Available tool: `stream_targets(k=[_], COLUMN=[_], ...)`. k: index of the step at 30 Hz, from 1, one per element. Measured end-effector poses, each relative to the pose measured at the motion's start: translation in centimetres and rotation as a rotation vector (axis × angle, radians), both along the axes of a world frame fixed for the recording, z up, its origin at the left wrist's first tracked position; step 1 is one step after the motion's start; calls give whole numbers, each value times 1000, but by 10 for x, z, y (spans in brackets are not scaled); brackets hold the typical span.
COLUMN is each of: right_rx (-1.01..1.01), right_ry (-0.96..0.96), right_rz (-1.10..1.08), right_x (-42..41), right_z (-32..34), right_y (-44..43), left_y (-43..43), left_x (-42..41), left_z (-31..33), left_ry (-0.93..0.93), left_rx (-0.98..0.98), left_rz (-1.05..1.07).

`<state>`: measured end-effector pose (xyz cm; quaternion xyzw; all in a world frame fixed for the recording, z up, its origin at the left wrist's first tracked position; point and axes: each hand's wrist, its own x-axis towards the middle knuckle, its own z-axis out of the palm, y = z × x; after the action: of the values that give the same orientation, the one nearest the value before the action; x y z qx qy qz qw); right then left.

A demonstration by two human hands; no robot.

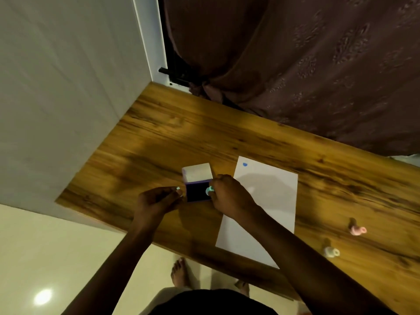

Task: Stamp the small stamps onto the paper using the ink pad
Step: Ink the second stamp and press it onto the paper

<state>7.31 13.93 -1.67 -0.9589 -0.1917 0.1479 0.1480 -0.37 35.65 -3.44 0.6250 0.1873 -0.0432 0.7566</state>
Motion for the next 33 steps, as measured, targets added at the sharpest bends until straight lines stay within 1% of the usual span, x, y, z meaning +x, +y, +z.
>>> stream_targets(k=[6, 10, 13, 16, 18, 20, 22, 23, 24, 26, 27, 30, 33], right_rx=[-75, -113, -80, 65, 215, 403, 537, 547, 505, 346, 285, 168, 118], right_ry=[0, -28, 44, 125, 224, 299, 281, 228, 149, -5, -53, -91, -114], right_rz=[9, 18, -27, -113, -195, -371, -563, -615, -639, -645, -638, -592, -549], right_x=[-8, -9, -4, 9, 20, 32, 43, 47, 52, 59, 62, 65, 67], right_z=[-11, -16, -14, -1, 7, 14, 16, 15, 14, 9, 5, -5, -10], right_y=[8, 11, 11, 3, -9, -26, -48, -60, -71, -90, -96, -101, -98], left_y=[-1, -4, -8, -14, -17, -20, -21, -22, -23, -26, -28, -31, -32], left_x=[9, 15, 21, 25, 27, 29, 30, 30, 31, 33, 34, 36, 38], left_z=[-5, -3, 1, 6, 7, 8, 8, 8, 7, 7, 6, 5, 4], left_ry=[38, 39, 30, 17, 20, 23, 25, 24, 24, 30, 32, 41, 61], left_rx=[62, 48, 38, 4, -5, -7, -17, -16, -16, -31, -39, -38, -49], left_rz=[-40, -64, -73, -73, -79, -93, -116, -127, -139, -165, -180, -208, -219])
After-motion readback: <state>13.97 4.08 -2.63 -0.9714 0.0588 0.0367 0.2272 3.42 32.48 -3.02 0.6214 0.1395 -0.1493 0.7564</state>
